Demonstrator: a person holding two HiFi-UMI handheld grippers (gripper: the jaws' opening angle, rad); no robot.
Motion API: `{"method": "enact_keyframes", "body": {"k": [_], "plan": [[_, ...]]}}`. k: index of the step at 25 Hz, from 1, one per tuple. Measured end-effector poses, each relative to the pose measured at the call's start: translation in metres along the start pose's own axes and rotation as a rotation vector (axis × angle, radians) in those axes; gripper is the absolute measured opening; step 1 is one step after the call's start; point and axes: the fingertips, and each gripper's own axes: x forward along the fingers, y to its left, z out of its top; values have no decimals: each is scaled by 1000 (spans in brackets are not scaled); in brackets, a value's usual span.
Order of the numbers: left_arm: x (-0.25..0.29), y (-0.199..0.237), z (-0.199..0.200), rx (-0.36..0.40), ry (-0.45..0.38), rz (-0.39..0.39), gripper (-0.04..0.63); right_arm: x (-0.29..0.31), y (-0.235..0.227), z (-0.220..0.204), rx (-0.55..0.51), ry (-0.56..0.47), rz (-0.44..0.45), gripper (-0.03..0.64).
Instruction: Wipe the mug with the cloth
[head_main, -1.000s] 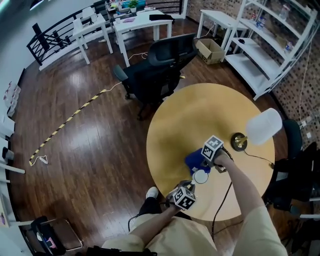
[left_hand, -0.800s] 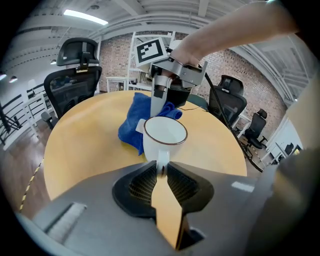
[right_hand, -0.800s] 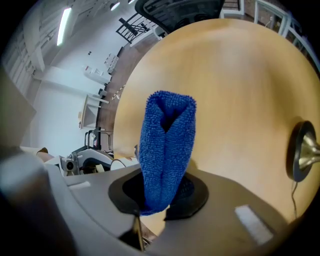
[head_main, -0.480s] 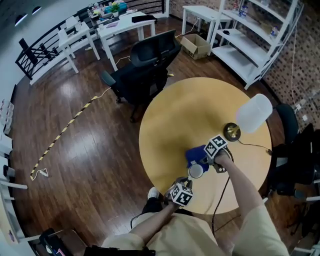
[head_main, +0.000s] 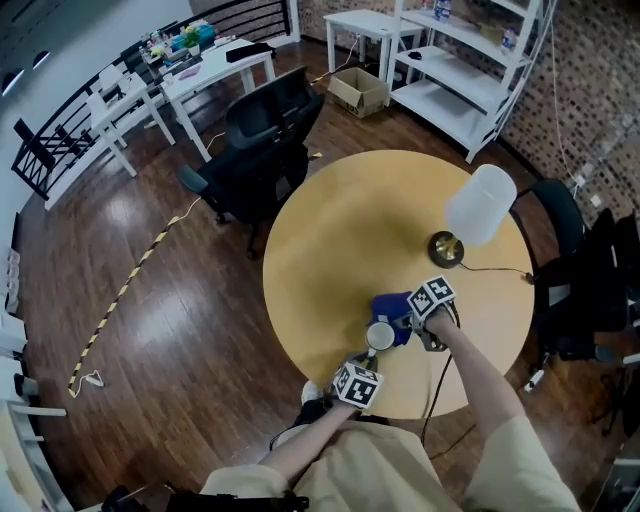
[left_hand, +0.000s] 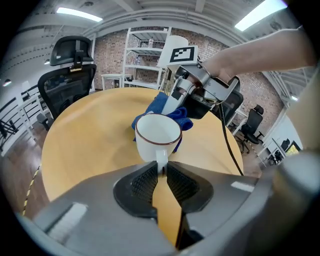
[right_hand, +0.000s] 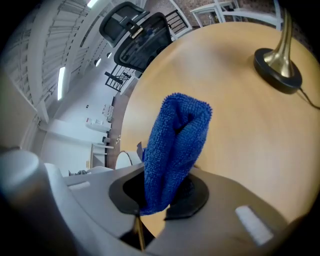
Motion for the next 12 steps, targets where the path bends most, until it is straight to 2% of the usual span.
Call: {"method": "enact_keyframes", "body": {"k": [5, 12], "plan": [[0, -2, -1, 61, 13, 6, 49, -3, -1, -11, 72, -76, 42, 54], [1, -2, -1, 45, 19, -14, 49, -3, -3, -23, 150, -169, 68, 52]]}}
